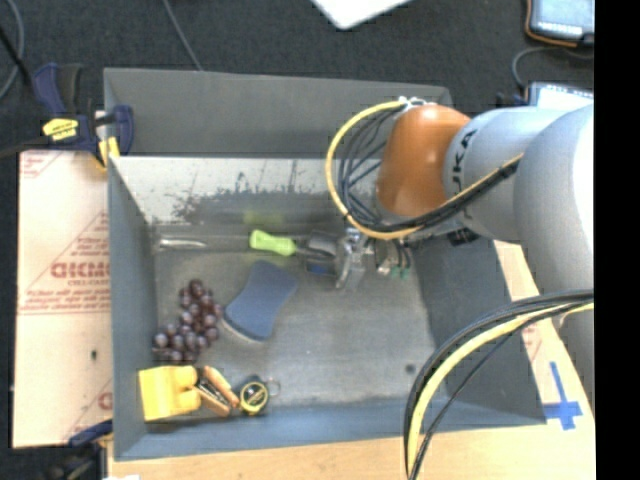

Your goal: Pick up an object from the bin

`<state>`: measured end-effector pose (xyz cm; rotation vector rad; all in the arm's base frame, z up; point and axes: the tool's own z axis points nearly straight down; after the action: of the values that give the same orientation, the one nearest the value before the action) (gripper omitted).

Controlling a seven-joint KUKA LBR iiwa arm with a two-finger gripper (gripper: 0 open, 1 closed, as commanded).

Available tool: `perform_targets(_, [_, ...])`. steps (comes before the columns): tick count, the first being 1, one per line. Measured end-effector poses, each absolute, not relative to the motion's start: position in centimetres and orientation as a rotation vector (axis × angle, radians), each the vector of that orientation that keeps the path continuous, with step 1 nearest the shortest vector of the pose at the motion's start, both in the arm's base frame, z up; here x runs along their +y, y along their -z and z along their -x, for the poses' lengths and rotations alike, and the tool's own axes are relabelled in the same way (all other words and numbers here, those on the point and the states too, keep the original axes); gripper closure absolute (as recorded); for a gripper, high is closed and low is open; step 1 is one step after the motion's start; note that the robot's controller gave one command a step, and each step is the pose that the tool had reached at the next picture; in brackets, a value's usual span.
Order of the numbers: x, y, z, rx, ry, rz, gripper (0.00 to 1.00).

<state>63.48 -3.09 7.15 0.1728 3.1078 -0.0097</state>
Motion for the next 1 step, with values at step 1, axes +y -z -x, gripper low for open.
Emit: perform_targets(1, [-2.81,-11.43,-63.46,3.112,0.008,-0.183,1.0])
